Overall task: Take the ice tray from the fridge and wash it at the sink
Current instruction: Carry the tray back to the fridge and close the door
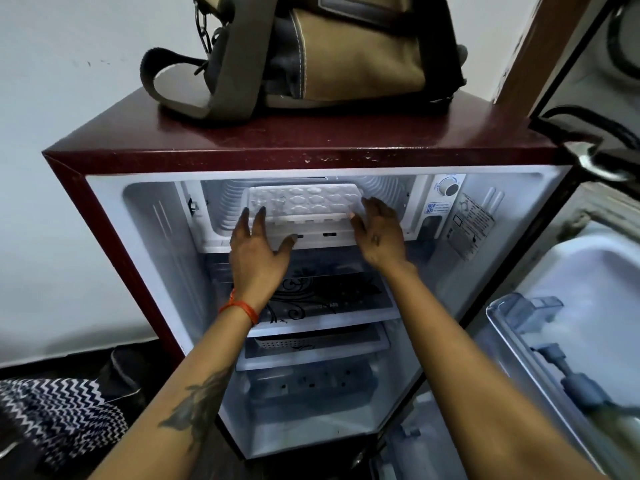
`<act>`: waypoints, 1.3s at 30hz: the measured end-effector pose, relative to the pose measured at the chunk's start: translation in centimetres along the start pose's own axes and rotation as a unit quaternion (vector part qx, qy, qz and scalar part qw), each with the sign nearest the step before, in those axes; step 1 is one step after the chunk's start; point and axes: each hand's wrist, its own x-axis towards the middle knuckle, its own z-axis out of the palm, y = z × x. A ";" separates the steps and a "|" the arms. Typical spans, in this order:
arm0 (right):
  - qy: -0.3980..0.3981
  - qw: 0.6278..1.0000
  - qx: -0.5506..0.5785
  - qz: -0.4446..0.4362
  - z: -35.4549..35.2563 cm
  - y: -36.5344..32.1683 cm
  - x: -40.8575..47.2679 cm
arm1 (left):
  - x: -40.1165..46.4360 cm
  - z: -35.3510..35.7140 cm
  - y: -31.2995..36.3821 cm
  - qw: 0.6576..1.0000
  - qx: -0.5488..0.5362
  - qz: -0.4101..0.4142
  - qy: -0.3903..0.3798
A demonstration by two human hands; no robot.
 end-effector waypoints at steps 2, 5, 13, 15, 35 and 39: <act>0.010 1.000 -0.012 -0.014 -0.4 -0.6 -1.7 | -1.2 -0.2 0.3 1.000 0.000 0.012 -0.015; 0.025 0.999 -0.014 -0.033 -0.7 -1.4 -4.2 | -3.0 -0.7 0.4 0.999 -0.014 0.030 -0.036; 0.038 0.999 -0.013 -0.020 -1.3 -3.7 -11.7 | -7.5 -2.4 0.3 0.994 -0.049 0.051 -0.088; 0.046 0.999 -0.003 -0.009 -1.3 -4.1 -13.8 | -8.8 -2.9 0.1 0.991 -0.054 0.053 -0.109; 0.099 0.991 0.006 0.095 -4.5 -5.2 -34.5 | -24.1 -5.7 1.5 0.952 -0.157 0.104 -0.242; 0.107 0.989 0.002 0.105 -5.7 -4.6 -38.5 | -27.6 -6.1 2.8 0.949 -0.166 0.112 -0.244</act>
